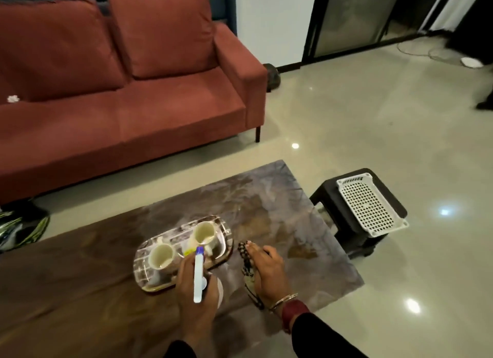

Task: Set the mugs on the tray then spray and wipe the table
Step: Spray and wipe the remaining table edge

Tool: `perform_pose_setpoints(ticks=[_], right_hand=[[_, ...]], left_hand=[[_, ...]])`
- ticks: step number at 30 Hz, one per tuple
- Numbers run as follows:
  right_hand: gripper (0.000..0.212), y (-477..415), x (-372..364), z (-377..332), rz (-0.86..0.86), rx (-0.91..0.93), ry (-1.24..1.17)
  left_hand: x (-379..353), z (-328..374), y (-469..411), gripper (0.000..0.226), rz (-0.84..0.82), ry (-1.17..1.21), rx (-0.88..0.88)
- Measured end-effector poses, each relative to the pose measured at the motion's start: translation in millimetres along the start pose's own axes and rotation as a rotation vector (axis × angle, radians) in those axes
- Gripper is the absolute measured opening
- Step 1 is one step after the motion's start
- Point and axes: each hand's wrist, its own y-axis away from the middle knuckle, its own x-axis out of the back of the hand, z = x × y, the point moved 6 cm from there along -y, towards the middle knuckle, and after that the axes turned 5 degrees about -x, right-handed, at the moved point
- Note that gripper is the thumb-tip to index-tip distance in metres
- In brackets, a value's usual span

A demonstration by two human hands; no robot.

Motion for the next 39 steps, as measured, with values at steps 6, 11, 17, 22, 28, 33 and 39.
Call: perform_pose_setpoints(ticks=[6, 11, 17, 22, 28, 33, 39], right_hand=[[0.062, 1, 78, 146, 0.012, -0.022, 0.006], [0.064, -17, 130, 256, -0.006, -0.002, 0.069], [0.056, -45, 197, 375, 0.07, -0.167, 0.097], [0.053, -72, 218, 478, 0.052, -0.332, 0.074], [0.067, -86, 180, 577, -0.03, -0.398, 0.157], [0.069, -87, 139, 614, -0.234, -0.473, 0.222], [0.088, -80, 111, 610, -0.282, -0.481, 0.343]], left_hand=[[-155, 54, 5, 0.036, 0.028, -0.016, 0.073], [-256, 108, 2, 0.039, 0.042, 0.082, 0.104], [-386, 152, -29, 0.043, -0.107, 0.154, -0.023], [-490, 174, -62, 0.042, -0.158, 0.227, -0.099], [-581, 168, -93, 0.048, -0.213, 0.213, -0.181], [-639, 152, -114, 0.046, -0.266, 0.191, -0.197], [-691, 145, -134, 0.045, -0.244, 0.156, -0.187]])
